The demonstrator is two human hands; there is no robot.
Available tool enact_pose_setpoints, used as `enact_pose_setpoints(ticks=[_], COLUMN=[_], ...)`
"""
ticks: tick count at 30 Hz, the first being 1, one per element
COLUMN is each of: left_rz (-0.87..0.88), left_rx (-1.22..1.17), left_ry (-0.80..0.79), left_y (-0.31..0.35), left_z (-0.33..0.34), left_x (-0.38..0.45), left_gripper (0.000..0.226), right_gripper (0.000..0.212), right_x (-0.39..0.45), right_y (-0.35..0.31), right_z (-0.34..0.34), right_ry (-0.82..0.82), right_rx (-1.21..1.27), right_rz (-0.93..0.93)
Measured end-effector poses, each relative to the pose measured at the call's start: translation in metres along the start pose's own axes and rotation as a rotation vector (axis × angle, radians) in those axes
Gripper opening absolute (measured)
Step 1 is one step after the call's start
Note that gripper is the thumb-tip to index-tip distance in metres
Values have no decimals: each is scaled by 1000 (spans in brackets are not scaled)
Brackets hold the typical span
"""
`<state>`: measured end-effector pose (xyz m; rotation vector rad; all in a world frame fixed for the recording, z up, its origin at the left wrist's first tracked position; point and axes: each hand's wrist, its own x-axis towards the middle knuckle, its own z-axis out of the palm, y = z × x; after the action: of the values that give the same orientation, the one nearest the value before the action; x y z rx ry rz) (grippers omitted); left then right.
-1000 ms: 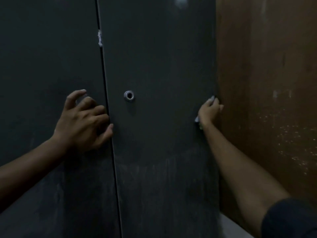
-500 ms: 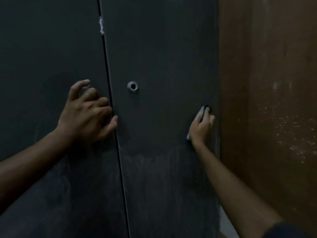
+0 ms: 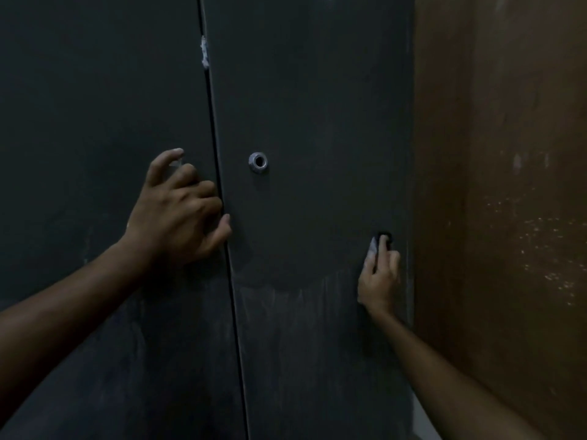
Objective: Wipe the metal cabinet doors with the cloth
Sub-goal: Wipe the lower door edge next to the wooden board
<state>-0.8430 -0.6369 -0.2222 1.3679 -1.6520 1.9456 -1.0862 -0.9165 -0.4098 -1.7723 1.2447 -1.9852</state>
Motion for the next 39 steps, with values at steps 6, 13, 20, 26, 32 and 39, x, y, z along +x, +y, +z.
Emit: enact_pose_setpoints(ticks=[6,13,20,26,32,39], left_rz=[3,3,5,8,-3,1], left_rx=[-2,-6,-1,-4,2,-8], left_ry=[7,22,31,20,28,3], left_y=[0,-1,-1,-1,-1,-1], left_z=[0,0,2,0,0,-3], left_x=[1,0,0,0,-1,2], left_gripper=[48,49,45,44,44,43], right_gripper=[51,54,49,53,62,47], right_x=[76,-2,89,-21,30,-106], right_y=[-12,47,-30,5,-66,-66], right_z=[-8,-4,2,14,27,39], right_ry=[94,-107,87,-96,176,-62], right_rx=[-38,-66,-5,-158,54,-55], right_rz=[409,-14,53,-742,-132,-974])
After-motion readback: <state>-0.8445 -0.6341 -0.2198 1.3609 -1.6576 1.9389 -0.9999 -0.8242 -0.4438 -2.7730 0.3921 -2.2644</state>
